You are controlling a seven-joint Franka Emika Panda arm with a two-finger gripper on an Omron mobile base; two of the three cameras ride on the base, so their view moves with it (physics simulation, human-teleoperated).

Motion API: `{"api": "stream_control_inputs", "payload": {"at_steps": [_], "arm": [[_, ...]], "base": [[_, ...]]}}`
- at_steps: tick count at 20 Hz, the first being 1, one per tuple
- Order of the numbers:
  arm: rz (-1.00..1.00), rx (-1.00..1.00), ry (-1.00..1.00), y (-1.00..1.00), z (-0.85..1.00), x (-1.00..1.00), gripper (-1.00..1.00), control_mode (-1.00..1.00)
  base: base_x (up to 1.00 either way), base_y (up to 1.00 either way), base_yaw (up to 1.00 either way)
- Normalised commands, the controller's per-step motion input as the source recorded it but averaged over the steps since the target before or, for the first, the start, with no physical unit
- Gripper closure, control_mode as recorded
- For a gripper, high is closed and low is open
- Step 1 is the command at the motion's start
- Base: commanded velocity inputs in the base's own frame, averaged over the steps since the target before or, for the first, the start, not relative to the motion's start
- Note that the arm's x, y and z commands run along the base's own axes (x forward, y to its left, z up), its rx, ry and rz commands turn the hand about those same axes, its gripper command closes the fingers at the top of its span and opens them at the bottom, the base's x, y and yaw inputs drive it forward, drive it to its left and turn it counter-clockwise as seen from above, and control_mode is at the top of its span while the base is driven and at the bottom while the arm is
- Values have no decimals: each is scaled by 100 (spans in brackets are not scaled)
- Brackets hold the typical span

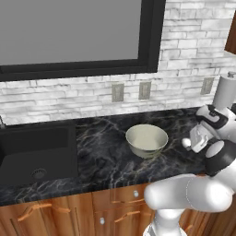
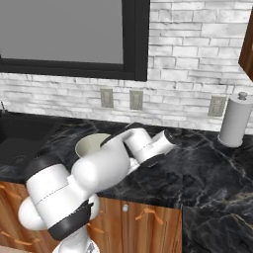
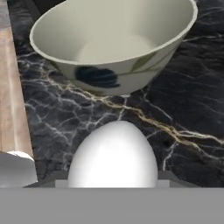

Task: Gather the eggs and milk located in the vicinity of the sink area and place them right next to the bowl.

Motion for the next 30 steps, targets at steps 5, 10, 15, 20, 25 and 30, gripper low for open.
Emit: {"api": "stream_control_inputs", "payload": {"at_steps": [5, 10, 15, 20, 25, 30], "arm": [[1, 0, 0, 13, -27, 14, 100, -100], [0, -1, 0, 0, -20, 10, 100, -100], [0, -1, -1, 11, -3, 25, 100, -100], [0, 0, 0, 12, 0, 18, 100, -100], [0, 0, 0, 4, -8, 10, 100, -100], [0, -1, 0, 18, -9, 21, 100, -100]], "base": [[0, 0, 0], [0, 0, 0], [0, 0, 0], [0, 0, 0], [0, 0, 0], [0, 0, 0]]}}
